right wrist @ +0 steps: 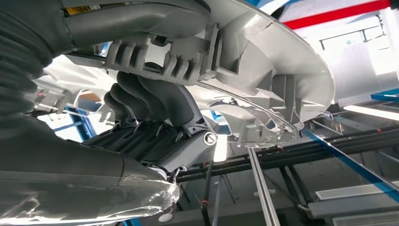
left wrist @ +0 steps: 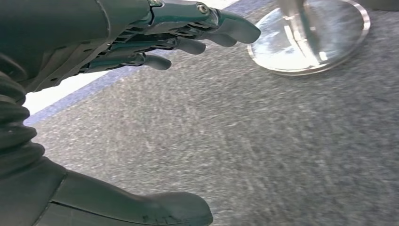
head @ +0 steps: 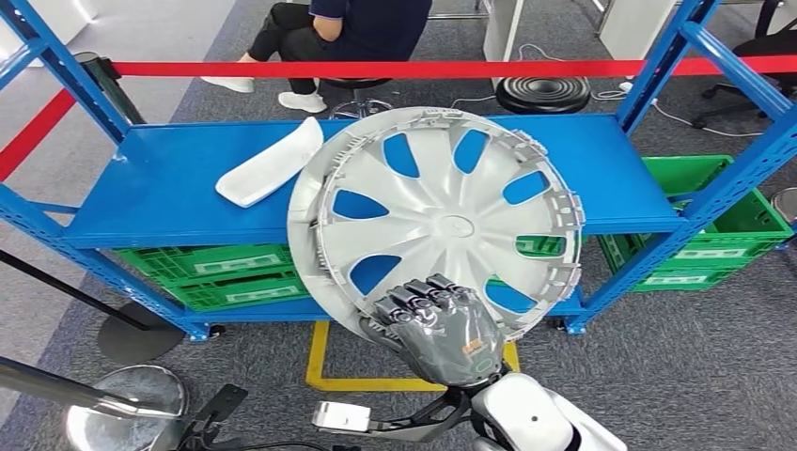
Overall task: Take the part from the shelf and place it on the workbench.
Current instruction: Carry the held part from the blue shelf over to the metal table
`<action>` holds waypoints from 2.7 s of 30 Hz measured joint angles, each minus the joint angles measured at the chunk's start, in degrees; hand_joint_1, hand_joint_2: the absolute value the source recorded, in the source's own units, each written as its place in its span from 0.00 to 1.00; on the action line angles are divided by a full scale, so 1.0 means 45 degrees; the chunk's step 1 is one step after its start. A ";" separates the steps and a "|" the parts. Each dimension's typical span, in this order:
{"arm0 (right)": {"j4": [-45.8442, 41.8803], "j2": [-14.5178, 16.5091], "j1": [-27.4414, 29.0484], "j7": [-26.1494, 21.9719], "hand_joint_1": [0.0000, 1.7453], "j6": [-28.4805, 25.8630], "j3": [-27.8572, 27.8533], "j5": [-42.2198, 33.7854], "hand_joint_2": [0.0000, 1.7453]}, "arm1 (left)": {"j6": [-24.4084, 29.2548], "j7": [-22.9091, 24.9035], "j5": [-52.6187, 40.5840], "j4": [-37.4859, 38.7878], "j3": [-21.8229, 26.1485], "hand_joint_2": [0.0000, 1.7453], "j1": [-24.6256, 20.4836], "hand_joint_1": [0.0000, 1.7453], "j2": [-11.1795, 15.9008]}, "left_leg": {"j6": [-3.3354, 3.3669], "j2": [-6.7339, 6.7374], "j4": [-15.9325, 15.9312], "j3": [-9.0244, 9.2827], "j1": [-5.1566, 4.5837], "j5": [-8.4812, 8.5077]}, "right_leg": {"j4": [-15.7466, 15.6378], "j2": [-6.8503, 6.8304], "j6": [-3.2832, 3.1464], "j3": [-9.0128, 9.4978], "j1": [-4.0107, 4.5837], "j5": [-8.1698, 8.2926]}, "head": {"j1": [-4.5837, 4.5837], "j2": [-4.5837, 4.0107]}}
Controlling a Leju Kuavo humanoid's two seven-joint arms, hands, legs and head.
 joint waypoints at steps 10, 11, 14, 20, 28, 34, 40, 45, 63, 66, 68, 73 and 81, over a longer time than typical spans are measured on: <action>-0.0005 0.0010 0.0233 -0.0022 1.00 -0.0245 -0.0116 -0.0113 1.00 | -0.0001 0.0012 -0.0015 0.0005 -0.0019 1.00 -0.0012 0.00 0.0035 | 0.0770 0.0026 -0.3840 0.2320 -0.0051 0.0749 | 0.0523 0.0022 0.0621 -0.1128 -0.0044 0.0405 | 0.0026 0.0000; -0.0005 0.0010 0.0267 -0.0024 1.00 -0.0290 -0.0146 -0.0157 1.00 | -0.0001 0.0012 -0.0018 0.0005 -0.0019 1.00 -0.0010 0.00 0.0038 | 0.0833 0.0043 -0.3841 0.2176 -0.0040 0.0900 | 0.1199 0.0024 0.0688 -0.1327 -0.0066 -0.0269 | 0.0044 0.0000; -0.0005 0.0008 0.0388 -0.0023 1.00 -0.0379 -0.0261 -0.0222 1.00 | -0.0005 0.0013 -0.0019 0.0005 -0.0019 1.00 -0.0006 0.00 0.0051 | 0.0855 0.0051 -0.3817 0.1636 -0.0049 0.1342 | 0.3654 0.0019 0.0804 -0.1738 -0.0105 -0.1719 | 0.0051 0.0000; -0.0022 0.0002 0.0643 -0.0004 1.00 -0.0500 -0.0545 -0.0282 1.00 | -0.0005 0.0010 -0.0024 0.0005 -0.0026 1.00 -0.0010 0.00 0.0057 | 0.0574 0.0057 -0.3775 0.0832 -0.0069 0.2091 | 0.0442 0.0048 0.0679 0.1414 -0.0099 -0.1334 | 0.0035 0.0000; -0.0039 -0.0015 0.1032 -0.0134 1.00 -0.0793 -0.0879 -0.0480 1.00 | 0.0000 -0.0005 -0.0019 0.0005 -0.0034 1.00 0.0041 0.00 0.0042 | 0.0088 0.0058 -0.1213 -0.0165 0.0008 0.0040 | -0.0053 0.0023 0.0071 0.0811 -0.0064 -0.0678 | -0.0040 0.0000; -0.0052 -0.0030 0.1305 -0.0205 1.00 -0.0817 -0.1055 -0.0564 1.00 | 0.0005 -0.0006 -0.0019 0.0005 -0.0039 1.00 -0.0008 0.00 0.0038 | 0.0212 0.0057 -0.2479 0.1845 -0.0018 0.0681 | 0.0024 0.0028 0.0217 -0.0233 -0.0016 0.0133 | -0.0044 0.0000; -0.0136 -0.0055 0.1473 -0.0271 1.00 -0.0877 -0.1168 -0.0668 1.00 | 0.0011 -0.0006 -0.0021 0.0010 -0.0044 1.00 -0.0019 0.00 0.0018 | 0.0670 0.0087 -0.3951 0.2420 -0.0074 0.0832 | 0.0340 0.0011 0.0645 -0.0713 -0.0049 0.0237 | -0.0016 0.0000; -0.0208 -0.0137 0.1779 -0.0391 1.00 -0.1043 -0.1342 -0.0798 1.00 | 0.0015 -0.0008 -0.0019 0.0010 -0.0044 1.00 0.0018 0.00 0.0037 | 0.0818 0.0107 -0.3939 0.1642 -0.0068 0.1478 | 0.3792 0.0017 0.0934 -0.1462 -0.0119 -0.1941 | 0.0036 0.0000; -0.0936 -0.0295 0.3012 -0.0684 1.00 -0.1564 -0.2222 -0.1347 1.00 | 0.0102 -0.0029 0.0005 0.0010 -0.0044 1.00 0.0154 0.00 0.0024 | 0.0206 0.0091 -0.1470 0.0420 -0.0075 0.0978 | -0.0125 0.0038 0.0101 0.1208 -0.0038 -0.0972 | -0.0058 0.0000; -0.1086 -0.0300 0.3170 -0.0715 1.00 -0.1710 -0.2380 -0.1392 1.00 | 0.0121 -0.0029 0.0009 0.0010 -0.0044 1.00 0.0148 0.00 0.0025 | 0.0353 0.0081 -0.3546 0.1552 -0.0130 0.1544 | -0.0064 0.0046 0.0217 0.1106 0.0026 -0.0957 | -0.0052 0.0000; -0.1179 -0.0306 0.3278 -0.0766 1.00 -0.1806 -0.2490 -0.1404 1.00 | 0.0141 -0.0029 0.0016 0.0010 -0.0044 1.00 0.0151 0.00 0.0023 | 0.0437 0.0071 -0.3791 0.1573 -0.0140 0.1477 | -0.0032 0.0048 0.0336 0.1012 0.0039 -0.0912 | -0.0044 0.0000; -0.1438 -0.0336 0.3541 -0.0860 1.00 -0.1926 -0.2760 -0.1579 1.00 | 0.0194 -0.0034 0.0019 0.0010 -0.0039 1.00 0.0154 0.00 0.0023 | 0.0729 0.0071 -0.3900 0.1525 -0.0021 0.1505 | 0.2141 0.0042 0.0717 -0.0086 -0.0049 -0.2131 | 0.0032 0.0000; -0.1842 -0.0393 0.3951 -0.1184 1.00 -0.1936 -0.3253 -0.1806 1.00 | 0.0200 -0.0035 0.0045 0.0010 -0.0039 1.00 0.0166 0.00 0.0019 | 0.0533 0.0029 -0.3745 0.1454 -0.0023 0.1530 | 0.0359 0.0075 0.0900 0.0845 -0.0242 -0.0958 | 0.0036 0.0000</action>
